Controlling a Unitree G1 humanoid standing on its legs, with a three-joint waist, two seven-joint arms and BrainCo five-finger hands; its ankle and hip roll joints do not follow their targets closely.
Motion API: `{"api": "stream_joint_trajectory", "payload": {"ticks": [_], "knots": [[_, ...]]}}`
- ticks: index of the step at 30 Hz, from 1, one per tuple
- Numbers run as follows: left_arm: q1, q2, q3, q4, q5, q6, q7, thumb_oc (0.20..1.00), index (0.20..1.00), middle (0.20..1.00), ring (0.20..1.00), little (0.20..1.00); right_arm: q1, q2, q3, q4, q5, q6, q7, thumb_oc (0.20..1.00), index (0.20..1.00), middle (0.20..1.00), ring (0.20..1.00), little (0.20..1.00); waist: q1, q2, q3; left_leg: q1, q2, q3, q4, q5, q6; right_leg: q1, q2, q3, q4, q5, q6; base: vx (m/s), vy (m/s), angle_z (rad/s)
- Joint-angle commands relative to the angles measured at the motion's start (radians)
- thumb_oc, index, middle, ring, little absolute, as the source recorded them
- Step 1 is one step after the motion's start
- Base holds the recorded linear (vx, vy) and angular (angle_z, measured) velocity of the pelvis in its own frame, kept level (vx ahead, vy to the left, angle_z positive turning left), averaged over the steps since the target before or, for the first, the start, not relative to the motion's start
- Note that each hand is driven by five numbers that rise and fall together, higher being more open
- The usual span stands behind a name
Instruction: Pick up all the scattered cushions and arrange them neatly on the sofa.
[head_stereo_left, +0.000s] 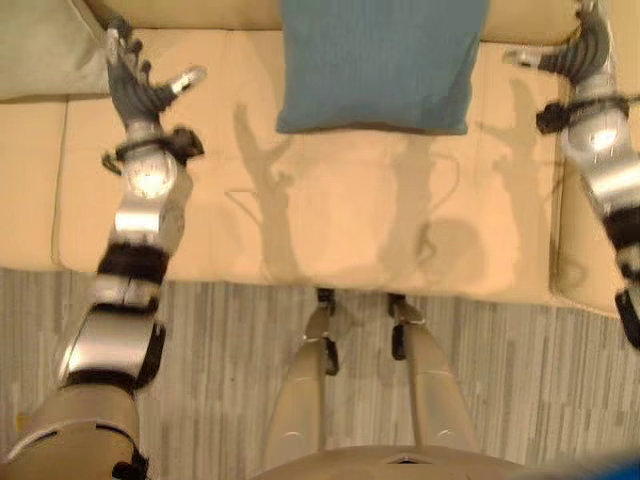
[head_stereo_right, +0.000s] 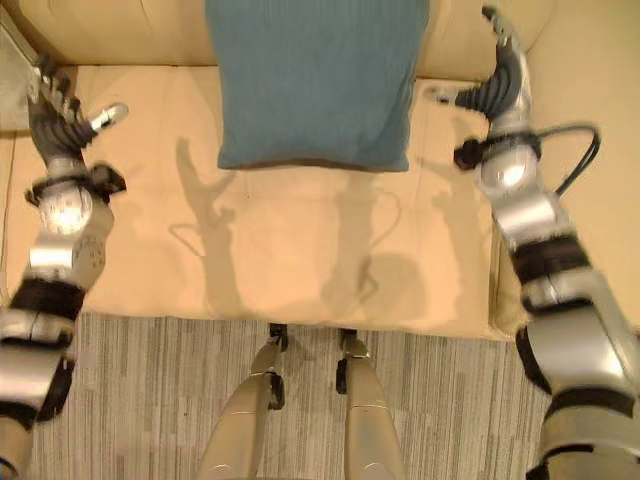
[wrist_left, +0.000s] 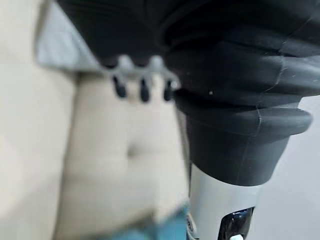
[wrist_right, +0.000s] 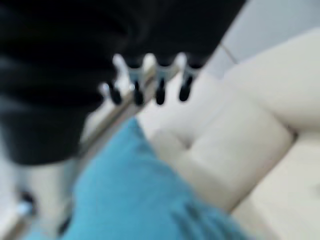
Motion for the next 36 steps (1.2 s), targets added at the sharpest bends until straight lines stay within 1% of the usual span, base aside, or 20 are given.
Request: {"api": "stream_joint_trajectory", "payload": {"ticks": [1,2,3,5,6,8,10,12,13,16,17,23,25,27,28,30,31,33,34,36], "knots": [[0.061,-0.030,0.035,0.047,0.079,-0.033,-0.066,1.000,1.000,1.000,1.000,1.000,0.142,0.004,-0.052,0.043,-0.042,-0.056,0.078,1.000,1.000,1.000,1.000,1.000,-0.009,-0.056,-0.065,0.162,0.014,-0.003,0.013,-0.084,-0.096,0.241,-0.043,-0.034,-0.307,0.161,0.094,0.10,-0.012,0.19],[0.129,-0.028,0.048,0.018,0.101,-0.022,-0.093,1.000,1.000,1.000,1.000,1.000,0.214,0.000,-0.071,0.008,-0.061,-0.049,0.106,1.000,1.000,1.000,1.000,1.000,-0.010,-0.059,-0.066,0.194,0.015,-0.003,0.014,-0.093,-0.096,0.273,-0.041,-0.038,-0.305,0.153,0.095,0.10,-0.003,0.16],[0.197,-0.062,0.044,0.029,0.125,-0.008,-0.114,1.000,1.000,1.000,1.000,1.000,0.289,0.046,-0.089,0.014,-0.032,-0.058,0.136,1.000,1.000,1.000,1.000,1.000,-0.009,-0.064,-0.068,0.225,0.015,-0.001,0.012,-0.097,-0.093,0.304,-0.042,-0.039,-0.305,0.146,0.094,0.10,-0.001,0.01],[0.231,-0.073,0.049,0.071,0.131,0.003,-0.131,1.000,1.000,1.000,1.000,1.000,0.336,0.049,-0.101,0.013,-0.048,-0.057,0.153,1.000,1.000,1.000,1.000,1.000,-0.013,-0.064,-0.074,0.249,0.015,0.001,0.013,-0.101,-0.093,0.329,-0.043,-0.039,-0.303,0.137,0.093,0.07,0.001,0.00],[0.322,-0.127,0.060,0.111,0.143,0.023,-0.159,1.000,1.000,1.000,1.000,1.000,0.438,0.098,-0.116,0.017,-0.044,-0.056,0.190,1.000,1.000,1.000,1.000,1.000,-0.017,-0.065,-0.078,0.298,0.015,0.001,0.009,-0.111,-0.092,0.376,-0.040,-0.045,-0.301,0.120,0.092,0.03,-0.009,0.00],[0.356,-0.140,0.061,0.136,0.160,0.035,-0.171,1.000,1.000,1.000,1.000,1.000,0.476,0.128,-0.122,0.034,-0.048,-0.055,0.198,1.000,1.000,1.000,1.000,1.000,-0.020,-0.065,-0.088,0.310,0.015,0.002,0.011,-0.110,-0.092,0.389,-0.039,-0.046,-0.299,0.115,0.092,0.05,-0.006,-0.04],[0.424,-0.168,0.065,0.211,0.209,0.056,-0.196,1.000,1.000,1.000,1.000,1.000,0.531,0.158,-0.099,0.079,-0.101,-0.045,0.231,1.000,1.000,1.000,1.000,1.000,-0.020,-0.064,-0.102,0.347,0.017,0.004,0.011,-0.117,-0.092,0.424,-0.035,-0.050,-0.299,0.101,0.091,0.06,-0.006,0.04],[0.517,-0.262,0.055,0.415,0.279,0.108,-0.240,1.000,1.000,1.000,1.000,1.000,0.607,0.254,-0.036,0.241,-0.212,-0.023,0.253,1.000,1.000,1.000,1.000,1.000,-0.021,-0.066,-0.130,0.414,0.021,0.011,0.014,-0.132,-0.087,0.498,-0.028,-0.052,-0.303,0.086,0.090,0.05,-0.007,0.11],[0.517,-0.262,0.055,0.416,0.279,0.107,-0.241,1.000,1.000,1.000,1.000,1.000,0.607,0.255,-0.035,0.242,-0.212,-0.024,0.253,1.000,1.000,1.000,1.000,1.000,-0.021,-0.066,-0.129,0.416,0.021,0.011,0.013,-0.132,-0.087,0.500,-0.028,-0.052,-0.304,0.085,0.090,0.02,-0.007,0.10],[0.548,-0.318,0.052,0.593,0.315,0.138,-0.283,1.000,1.000,1.000,1.000,1.000,0.640,0.317,0.002,0.393,-0.269,-0.011,0.263,1.000,1.000,1.000,1.000,1.000,-0.022,-0.064,-0.157,0.459,0.025,0.013,0.006,-0.138,-0.085,0.545,-0.020,-0.053,-0.311,0.075,0.089,0.01,-0.004,0.03],[0.548,-0.318,0.052,0.593,0.315,0.138,-0.283,1.000,1.000,1.000,1.000,1.000,0.640,0.317,0.002,0.393,-0.269,-0.011,0.263,1.000,1.000,1.000,1.000,1.000,-0.022,-0.064,-0.156,0.459,0.025,0.013,0.006,-0.138,-0.085,0.545,-0.020,-0.053,-0.311,0.075,0.089,0.00,0.000,0.00],[0.578,-0.369,0.055,0.818,0.420,0.188,-0.326,1.000,1.000,1.000,1.000,1.000,0.695,0.413,0.001,0.601,-0.277,0.015,0.271,1.000,1.000,1.000,1.000,1.000,-0.019,-0.070,-0.186,0.526,0.046,0.006,0.012,-0.144,-0.089,0.628,0.007,-0.052,-0.312,0.042,0.073,-0.02,-0.066,-0.02],[0.578,-0.368,0.054,0.830,0.430,0.190,-0.330,1.000,1.000,1.000,1.000,1.000,0.705,0.418,-0.004,0.616,-0.270,0.016,0.271,1.000,1.000,1.000,1.000,1.000,-0.022,-0.073,-0.180,0.526,0.053,0.001,0.016,-0.138,-0.094,0.639,0.015,-0.051,-0.312,0.039,0.066,-0.07,-0.074,0.03],[0.560,-0.360,0.042,0.841,0.443,0.193,-0.330,1.000,1.000,1.000,1.000,1.000,0.720,0.428,-0.022,0.642,-0.244,0.017,0.262,1.000,1.000,1.000,1.000,1.000,-0.031,-0.083,-0.165,0.493,0.077,0.007,0.020,-0.094,-0.125,0.647,0.028,-0.066,-0.337,0.042,0.058,-0.24,-0.106,0.26],[0.551,-0.356,0.038,0.838,0.452,0.194,-0.328,1.000,1.000,1.000,1.000,1.000,0.719,0.428,-0.032,0.656,-0.231,0.018,0.260,1.000,1.000,1.000,1.000,1.000,-0.035,-0.090,-0.161,0.474,0.081,0.018,0.051,-0.090,-0.123,0.641,0.025,-0.073,-0.342,0.049,0.057,-0.34,-0.112,0.37],[0.539,-0.353,0.037,0.832,0.452,0.189,-0.330,1.000,1.000,1.000,1.000,1.000,0.719,0.421,-0.042,0.650,-0.213,0.019,0.258,1.000,1.000,1.000,1.000,1.000,-0.047,-0.113,-0.153,0.457,0.073,0.052,0.178,-0.145,-0.104,0.613,0.008,-0.081,-0.340,0.068,0.053,-0.26,-0.063,0.45],[0.539,-0.353,0.037,0.832,0.452,0.189,-0.330,1.000,1.000,1.000,1.000,1.000,0.719,0.421,-0.042,0.650,-0.213,0.019,0.258,1.000,1.000,1.000,1.000,1.000,-0.048,-0.111,-0.152,0.451,0.076,0.050,0.191,-0.153,-0.105,0.613,0.011,-0.082,-0.339,0.067,0.053,-0.20,-0.034,0.52],[0.532,-0.356,0.033,0.838,0.458,0.188,-0.336,1.000,1.000,1.000,1.000,1.000,0.721,0.417,-0.042,0.673,-0.216,0.024,0.260,1.000,1.000,1.000,1.000,1.000,-0.055,-0.126,-0.154,0.459,0.045,0.036,0.292,-0.210,-0.096,0.593,-0.002,-0.086,-0.341,0.095,0.053,-0.21,0.013,0.46],[0.529,-0.364,0.026,0.844,0.461,0.191,-0.340,1.000,1.000,1.000,1.000,1.000,0.722,0.419,-0.046,0.699,-0.218,0.031,0.265,1.000,1.000,1.000,1.000,1.000,-0.059,-0.125,-0.165,0.495,0.018,0.014,0.325,-0.231,-0.096,0.579,-0.004,-0.085,-0.340,0.116,0.058,-0.22,0.090,0.27],[0.528,-0.375,0.024,0.845,0.453,0.192,-0.342,1.000,1.000,1.000,1.000,1.000,0.723,0.421,-0.048,0.726,-0.230,0.043,0.268,1.000,1.000,1.000,1.000,1.000,-0.068,-0.110,-0.174,0.563,-0.003,-0.009,0.305,-0.257,-0.096,0.560,0.000,-0.080,-0.334,0.133,0.066,-0.16,0.131,0.08]]}}
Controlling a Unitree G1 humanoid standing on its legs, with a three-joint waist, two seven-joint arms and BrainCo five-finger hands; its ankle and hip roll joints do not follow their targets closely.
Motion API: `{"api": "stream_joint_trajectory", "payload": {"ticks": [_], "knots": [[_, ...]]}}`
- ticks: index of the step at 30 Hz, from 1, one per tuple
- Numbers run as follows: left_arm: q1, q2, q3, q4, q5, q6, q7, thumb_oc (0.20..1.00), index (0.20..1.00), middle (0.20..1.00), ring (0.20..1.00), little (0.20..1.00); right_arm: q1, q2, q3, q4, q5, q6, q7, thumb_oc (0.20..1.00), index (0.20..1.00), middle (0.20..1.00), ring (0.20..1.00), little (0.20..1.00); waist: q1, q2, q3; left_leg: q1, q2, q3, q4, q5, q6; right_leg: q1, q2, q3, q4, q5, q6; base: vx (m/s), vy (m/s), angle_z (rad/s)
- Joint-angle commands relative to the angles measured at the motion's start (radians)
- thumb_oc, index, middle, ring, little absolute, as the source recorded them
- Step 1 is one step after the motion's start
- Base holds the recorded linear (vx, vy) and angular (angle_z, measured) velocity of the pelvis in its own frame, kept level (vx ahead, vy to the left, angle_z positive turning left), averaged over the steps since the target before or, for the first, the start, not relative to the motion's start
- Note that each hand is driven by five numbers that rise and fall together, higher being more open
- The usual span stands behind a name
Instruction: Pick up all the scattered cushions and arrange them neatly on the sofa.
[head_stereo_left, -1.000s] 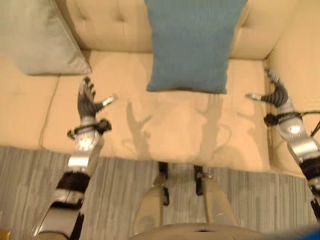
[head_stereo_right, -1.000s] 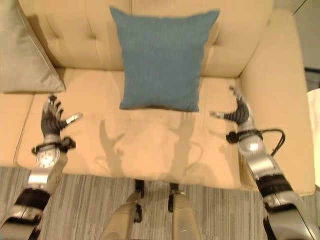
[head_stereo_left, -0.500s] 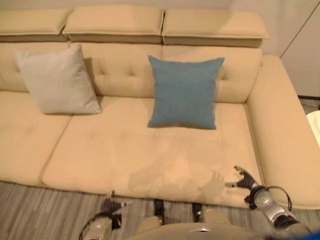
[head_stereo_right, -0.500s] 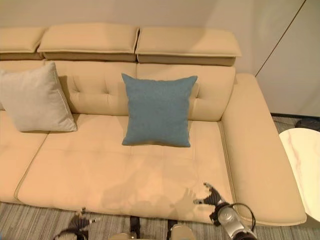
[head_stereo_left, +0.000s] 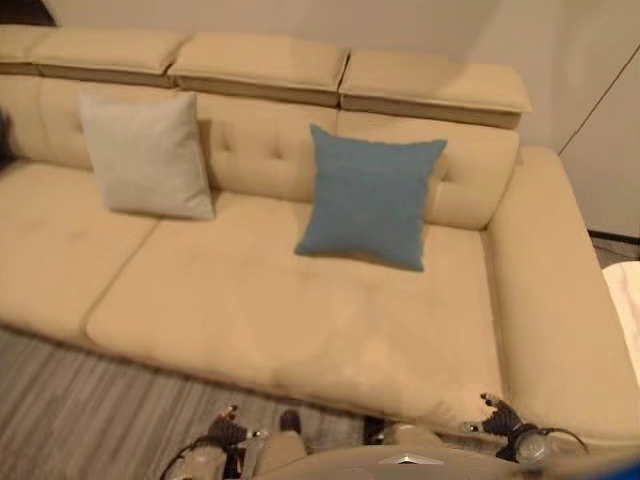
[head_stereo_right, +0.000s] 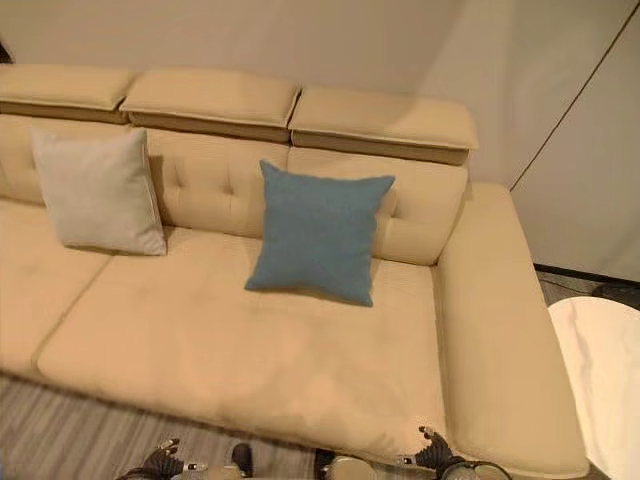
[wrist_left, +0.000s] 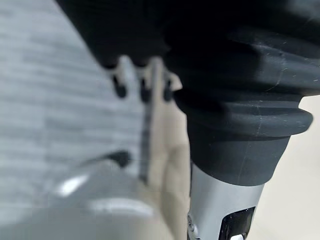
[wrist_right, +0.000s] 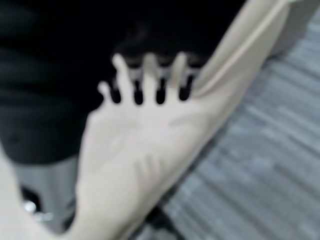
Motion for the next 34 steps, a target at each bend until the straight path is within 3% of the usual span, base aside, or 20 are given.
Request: {"api": "stream_joint_trajectory", "payload": {"ticks": [1,5,6,8,9,10,12,14,17,20,22,26,34], "knots": [[-0.009,0.015,0.011,-0.012,0.017,-0.006,-0.004,1.000,1.000,1.000,1.000,1.000,-0.023,-0.001,-0.019,0.026,0.002,0.018,-0.002,1.000,1.000,1.000,1.000,1.000,-0.018,0.016,-0.004,0.171,-0.059,-0.005,-0.124,-0.021,0.017,0.004,-0.014,0.073,-0.103,0.106,0.216,-0.08,0.091,0.00],[-0.023,0.007,-0.005,-0.018,0.023,-0.005,-0.004,1.000,1.000,1.000,1.000,1.000,-0.027,0.004,-0.025,0.045,-0.006,0.030,-0.005,1.000,1.000,1.000,1.000,1.000,-0.033,0.026,0.004,0.220,-0.090,-0.022,-0.235,-0.068,0.043,-0.047,-0.023,0.081,-0.085,0.140,0.234,-0.21,0.162,0.02],[-0.040,0.007,-0.015,-0.023,0.019,-0.006,0.000,1.000,1.000,1.000,1.000,1.000,-0.041,0.012,-0.024,0.048,-0.010,0.038,-0.010,1.000,1.000,1.000,1.000,1.000,-0.038,0.015,0.021,0.213,-0.111,-0.029,-0.277,-0.098,0.067,-0.089,-0.042,0.089,-0.088,0.178,0.257,-0.21,0.136,-0.10],[-0.041,0.007,-0.015,-0.022,0.019,-0.006,0.000,1.000,1.000,1.000,1.000,1.000,-0.041,0.013,-0.024,0.049,-0.010,0.038,-0.010,1.000,1.000,1.000,1.000,1.000,-0.038,0.014,0.021,0.212,-0.112,-0.029,-0.278,-0.097,0.067,-0.090,-0.042,0.090,-0.088,0.178,0.257,-0.27,0.147,-0.13],[-0.061,0.015,-0.014,-0.020,0.023,-0.009,0.009,1.000,1.000,1.000,1.000,1.000,-0.071,0.034,-0.011,0.040,-0.013,0.039,-0.016,1.000,1.000,1.000,1.000,1.000,-0.023,-0.004,0.045,0.183,-0.137,-0.031,-0.309,-0.090,0.091,-0.139,-0.067,0.093,-0.106,0.210,0.295,-0.44,0.197,-0.15],[-0.066,0.021,-0.013,-0.016,0.027,-0.008,0.010,1.000,1.000,1.000,1.000,1.000,-0.079,0.043,-0.002,0.033,-0.015,0.041,-0.013,1.000,1.000,1.000,1.000,1.000,-0.022,-0.005,0.056,0.177,-0.133,-0.029,-0.320,-0.079,0.095,-0.155,-0.076,0.107,-0.099,0.209,0.302,-0.52,0.215,-0.33],[-0.068,0.029,-0.012,-0.014,0.030,-0.010,0.011,1.000,1.000,1.000,1.000,1.000,-0.086,0.050,0.004,0.036,-0.016,0.042,-0.013,1.000,1.000,1.000,1.000,1.000,-0.022,-0.002,0.063,0.170,-0.124,-0.027,-0.322,-0.069,0.099,-0.166,-0.078,0.135,-0.077,0.193,0.302,-0.19,0.057,-0.61],[-0.075,0.040,-0.019,-0.003,0.039,-0.009,0.012,1.000,1.000,1.000,1.000,1.000,-0.090,0.059,0.011,0.034,-0.008,0.043,-0.009,1.000,1.000,1.000,1.000,1.000,-0.023,0.006,0.075,0.149,-0.115,-0.032,-0.336,-0.038,0.111,-0.166,-0.062,0.215,0.025,0.146,0.287,-0.30,0.091,-0.39],[-0.068,0.046,-0.014,0.008,0.038,0.000,0.010,1.000,1.000,1.000,1.000,1.000,-0.076,0.062,0.007,0.062,-0.017,0.046,-0.010,1.000,1.000,1.000,1.000,1.000,0.009,0.028,0.056,0.118,-0.090,-0.003,-0.362,0.004,0.121,-0.092,-0.076,0.146,0.173,0.050,0.252,-0.28,0.050,0.07],[-0.063,0.050,-0.010,0.014,0.039,0.003,0.007,1.000,1.000,1.000,1.000,1.000,-0.068,0.065,-0.003,0.063,-0.013,0.044,-0.010,1.000,1.000,1.000,1.000,1.000,0.024,0.034,0.037,0.102,-0.082,0.008,-0.368,0.019,0.119,-0.046,-0.078,0.129,0.204,0.017,0.251,-0.10,-0.017,-0.08],[-0.054,0.054,0.002,0.024,0.052,0.002,0.006,1.000,1.000,1.000,1.000,1.000,-0.063,0.071,0.001,0.064,-0.016,0.045,-0.006,1.000,1.000,1.000,1.000,1.000,0.053,0.010,0.007,0.102,-0.090,0.040,-0.375,0.021,0.099,0.052,-0.105,0.064,0.035,0.019,0.263,-0.08,-0.115,-0.38],[-0.031,0.028,0.027,0.037,0.024,0.006,-0.002,1.000,1.000,1.000,1.000,1.000,-0.044,0.066,-0.021,0.088,0.006,0.049,-0.005,1.000,1.000,1.000,1.000,1.000,0.039,0.013,-0.031,0.142,-0.064,0.073,-0.409,0.038,0.077,0.109,-0.079,0.082,-0.079,0.039,0.262,0.00,-0.137,-0.65],[-0.022,0.021,0.016,0.029,0.032,0.006,-0.006,1.000,1.000,1.000,1.000,1.000,-0.021,0.068,-0.035,0.122,0.018,0.052,-0.002,1.000,1.000,1.000,1.000,1.000,0.034,0.015,-0.043,0.180,-0.059,0.068,-0.424,0.037,0.072,0.147,-0.070,0.080,-0.106,0.046,0.257,0.01,-0.013,-0.01]]}}
